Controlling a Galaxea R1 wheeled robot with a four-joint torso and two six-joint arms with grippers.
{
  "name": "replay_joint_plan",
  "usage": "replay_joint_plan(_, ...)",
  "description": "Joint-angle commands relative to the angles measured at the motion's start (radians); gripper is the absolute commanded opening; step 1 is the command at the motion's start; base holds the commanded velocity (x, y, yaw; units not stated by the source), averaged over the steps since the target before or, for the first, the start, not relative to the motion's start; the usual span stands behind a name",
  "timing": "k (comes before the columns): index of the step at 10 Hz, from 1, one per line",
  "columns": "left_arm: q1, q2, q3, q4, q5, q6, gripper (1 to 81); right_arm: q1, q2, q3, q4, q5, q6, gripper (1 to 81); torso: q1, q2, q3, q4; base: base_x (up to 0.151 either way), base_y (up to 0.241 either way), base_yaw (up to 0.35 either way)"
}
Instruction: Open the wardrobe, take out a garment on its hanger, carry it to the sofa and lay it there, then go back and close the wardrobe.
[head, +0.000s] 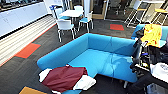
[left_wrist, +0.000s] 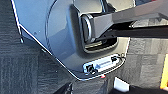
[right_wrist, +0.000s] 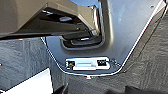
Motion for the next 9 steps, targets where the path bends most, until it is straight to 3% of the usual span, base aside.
replay_joint_plan(1, 0.008, -0.004, -0.006, 0.01, 0.037, 0.004, 81.1, -0.013, 0.009, 0.004, -0.006, -0.064, 0.0, 81.1, 0.0, 0.0, 0.096, 0.0, 0.0, 0.0, 0.0)
replay_joint_plan(6, 0.001, 0.014, -0.008, 0.007, 0.071, 0.007, 81.1, -0.018, 0.011, 0.0, -0.006, -0.064, 0.0, 81.1, 0.0, 0.0, 0.264, 0.0, 0.0, 0.0, 0.0)
replay_joint_plan(8, 0.001, 0.031, -0.008, 0.012, 0.129, 0.007, 81.1, -0.018, 0.011, 0.0, -0.006, -0.064, 0.001, 81.1, 0.0, -0.001, 0.296, -0.081, 0.0, 0.0, 0.0)
replay_joint_plan(9, 0.001, 0.031, -0.008, 0.012, 0.129, 0.007, 81.1, -0.018, 0.011, 0.0, -0.006, -0.063, 0.0, 81.1, 0.0, -0.002, 0.25, -0.008, 0.0, 0.0, 0.0)
